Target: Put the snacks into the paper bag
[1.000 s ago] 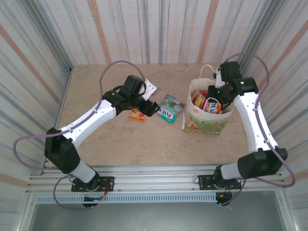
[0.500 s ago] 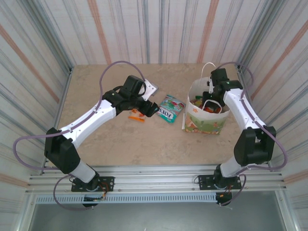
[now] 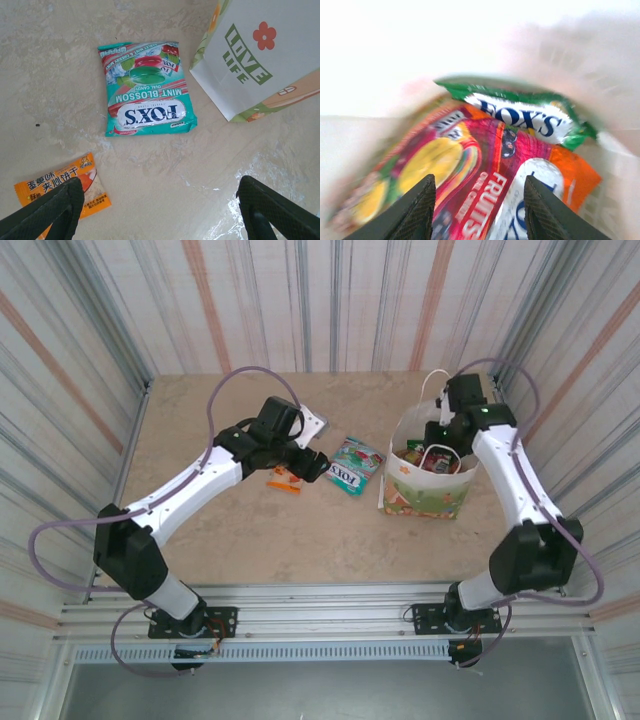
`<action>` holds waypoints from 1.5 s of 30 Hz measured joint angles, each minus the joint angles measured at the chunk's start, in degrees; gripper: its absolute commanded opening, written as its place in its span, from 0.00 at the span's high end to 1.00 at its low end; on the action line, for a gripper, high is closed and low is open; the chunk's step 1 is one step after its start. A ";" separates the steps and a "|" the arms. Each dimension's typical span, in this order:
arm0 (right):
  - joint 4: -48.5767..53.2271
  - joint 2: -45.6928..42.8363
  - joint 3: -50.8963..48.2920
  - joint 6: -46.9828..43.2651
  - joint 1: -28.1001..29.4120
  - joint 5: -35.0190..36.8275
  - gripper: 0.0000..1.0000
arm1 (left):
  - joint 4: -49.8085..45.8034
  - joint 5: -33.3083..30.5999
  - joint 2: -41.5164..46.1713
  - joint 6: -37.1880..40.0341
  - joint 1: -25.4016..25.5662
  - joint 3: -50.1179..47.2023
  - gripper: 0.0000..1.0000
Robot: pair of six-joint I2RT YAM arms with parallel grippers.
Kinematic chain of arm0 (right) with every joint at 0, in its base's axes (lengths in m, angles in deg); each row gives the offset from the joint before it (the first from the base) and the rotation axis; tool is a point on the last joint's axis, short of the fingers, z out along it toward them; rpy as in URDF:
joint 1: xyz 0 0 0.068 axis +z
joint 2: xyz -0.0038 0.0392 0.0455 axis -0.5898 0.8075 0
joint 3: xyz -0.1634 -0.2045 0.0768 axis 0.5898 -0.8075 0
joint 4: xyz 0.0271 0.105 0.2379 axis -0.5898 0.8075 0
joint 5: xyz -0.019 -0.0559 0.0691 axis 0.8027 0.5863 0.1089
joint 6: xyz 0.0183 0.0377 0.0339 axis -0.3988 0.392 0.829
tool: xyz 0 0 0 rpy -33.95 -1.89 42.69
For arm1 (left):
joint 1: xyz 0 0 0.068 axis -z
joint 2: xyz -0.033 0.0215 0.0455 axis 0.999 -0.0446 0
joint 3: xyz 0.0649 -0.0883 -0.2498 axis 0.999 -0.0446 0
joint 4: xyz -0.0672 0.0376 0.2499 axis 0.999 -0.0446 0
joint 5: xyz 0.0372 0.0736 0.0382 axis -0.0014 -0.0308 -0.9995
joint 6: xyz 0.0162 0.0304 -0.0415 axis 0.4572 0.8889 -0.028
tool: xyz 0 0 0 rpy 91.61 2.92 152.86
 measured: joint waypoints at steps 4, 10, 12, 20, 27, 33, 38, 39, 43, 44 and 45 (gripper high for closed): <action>0.20 -8.48 2.97 -0.87 -0.26 -1.53 0.48 | -1.49 0.74 -4.39 -1.88 -0.90 3.85 0.19; 0.26 -17.40 1.70 -0.87 -2.91 -6.91 0.48 | -4.76 4.07 -12.96 -3.91 -3.50 12.15 0.28; 0.02 -19.50 0.00 -0.81 -3.63 -9.31 0.48 | -5.77 6.19 -16.00 -4.59 -4.74 15.06 0.31; -2.45 -25.94 -5.01 0.50 -3.67 -17.70 0.48 | -9.44 12.83 -28.68 -6.51 -9.84 26.25 0.35; -4.26 -29.22 -7.48 0.44 -3.65 -23.30 0.48 | -10.99 17.20 -38.93 -6.97 -10.69 34.03 0.37; -6.10 -30.14 -9.97 0.44 -3.50 -25.11 0.48 | -11.45 18.99 -44.15 -7.85 -10.69 38.12 0.38; -6.47 -29.99 -10.43 0.44 -3.39 -25.53 0.48 | -11.41 19.87 -47.58 -8.94 -10.51 41.07 0.39; -6.47 -29.97 -10.43 0.42 -3.39 -25.51 0.47 | -11.41 19.85 -48.19 -9.16 -10.40 41.46 0.39; -6.51 -29.79 -10.43 0.39 -3.21 -25.51 0.48 | -11.21 19.82 -49.55 -9.62 -9.40 41.75 0.44; -6.58 -29.75 -10.45 0.39 -3.21 -25.51 0.47 | -11.26 19.82 -49.83 -9.86 -9.16 41.94 0.44; -6.78 -29.68 -10.56 0.37 -3.21 -25.53 0.47 | -11.17 19.80 -50.21 -10.03 -8.85 42.34 0.44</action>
